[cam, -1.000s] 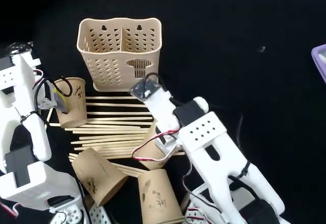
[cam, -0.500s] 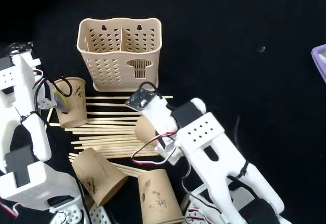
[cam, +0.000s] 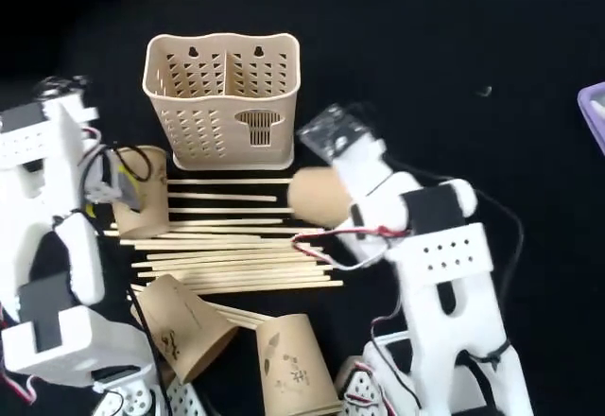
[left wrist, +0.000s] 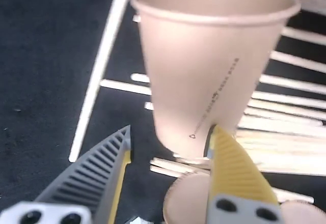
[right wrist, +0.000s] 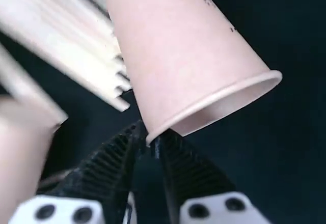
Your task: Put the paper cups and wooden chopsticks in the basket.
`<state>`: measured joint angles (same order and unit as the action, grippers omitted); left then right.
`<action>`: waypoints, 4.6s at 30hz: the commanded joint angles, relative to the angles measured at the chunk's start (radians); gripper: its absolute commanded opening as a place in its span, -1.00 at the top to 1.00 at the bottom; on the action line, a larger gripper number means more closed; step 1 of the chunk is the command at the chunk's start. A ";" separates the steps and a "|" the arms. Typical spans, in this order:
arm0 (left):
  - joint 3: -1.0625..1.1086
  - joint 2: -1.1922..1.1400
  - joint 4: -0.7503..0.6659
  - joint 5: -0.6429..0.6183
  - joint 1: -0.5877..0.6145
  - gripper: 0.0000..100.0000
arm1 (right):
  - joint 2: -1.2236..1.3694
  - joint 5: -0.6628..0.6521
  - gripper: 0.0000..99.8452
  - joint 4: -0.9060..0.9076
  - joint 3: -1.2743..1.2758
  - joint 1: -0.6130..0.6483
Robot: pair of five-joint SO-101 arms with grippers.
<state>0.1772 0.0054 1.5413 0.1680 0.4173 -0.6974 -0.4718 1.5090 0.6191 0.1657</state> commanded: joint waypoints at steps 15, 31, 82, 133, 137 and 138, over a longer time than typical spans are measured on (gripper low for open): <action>0.361 0.381 -0.169 -0.081 -0.035 0.52 | -0.025 0.144 0.97 -0.494 0.228 0.017; 0.576 0.509 -0.362 -0.262 -0.035 0.52 | -0.039 0.152 0.98 -0.551 0.282 0.009; 0.588 0.529 -0.367 -0.262 -0.027 0.52 | -0.156 0.051 0.98 -0.017 -0.452 0.164; 0.588 0.531 -0.364 -0.261 -0.027 0.52 | 0.423 -0.325 0.54 -0.259 -0.906 0.302; 0.588 0.531 -0.365 -0.261 -0.027 0.52 | 0.386 -0.325 0.62 -0.190 -0.935 0.336; 0.588 0.531 -0.365 -0.261 -0.027 0.52 | 0.371 -0.325 0.64 -0.163 -0.943 0.347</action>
<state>0.7772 0.5071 1.1853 -0.0898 0.3943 -0.2432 -0.7925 1.2942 -0.2616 0.4710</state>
